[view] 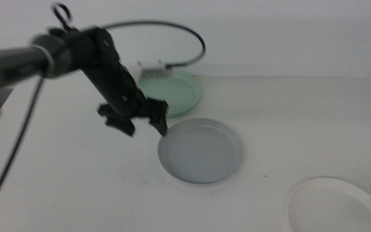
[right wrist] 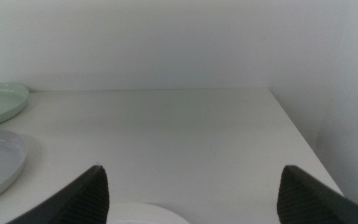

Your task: Stack the three bowls on top of each other.

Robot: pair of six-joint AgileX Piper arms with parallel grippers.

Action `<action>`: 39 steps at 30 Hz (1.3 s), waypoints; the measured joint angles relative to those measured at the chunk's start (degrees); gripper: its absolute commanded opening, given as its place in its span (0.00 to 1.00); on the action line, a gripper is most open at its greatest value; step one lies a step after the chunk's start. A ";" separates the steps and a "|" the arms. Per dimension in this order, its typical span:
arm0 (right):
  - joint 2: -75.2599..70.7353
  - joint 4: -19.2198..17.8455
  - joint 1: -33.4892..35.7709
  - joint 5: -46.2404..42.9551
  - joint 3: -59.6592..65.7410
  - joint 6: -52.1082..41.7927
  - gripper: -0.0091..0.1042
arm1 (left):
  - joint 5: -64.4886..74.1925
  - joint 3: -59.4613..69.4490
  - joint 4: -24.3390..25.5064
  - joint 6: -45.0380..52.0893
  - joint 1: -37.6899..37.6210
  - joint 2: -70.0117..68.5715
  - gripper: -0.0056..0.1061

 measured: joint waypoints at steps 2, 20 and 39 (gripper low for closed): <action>0.00 0.00 0.00 0.00 0.00 0.00 0.90 | 0.77 0.00 0.41 0.00 1.21 -2.58 0.89; 0.00 0.00 0.00 0.00 0.00 0.00 0.90 | -6.56 -15.22 18.27 -13.52 6.19 -2.96 0.89; 0.00 0.00 0.00 0.00 0.00 0.00 0.90 | 2.13 -41.85 12.56 -9.19 6.19 26.36 0.88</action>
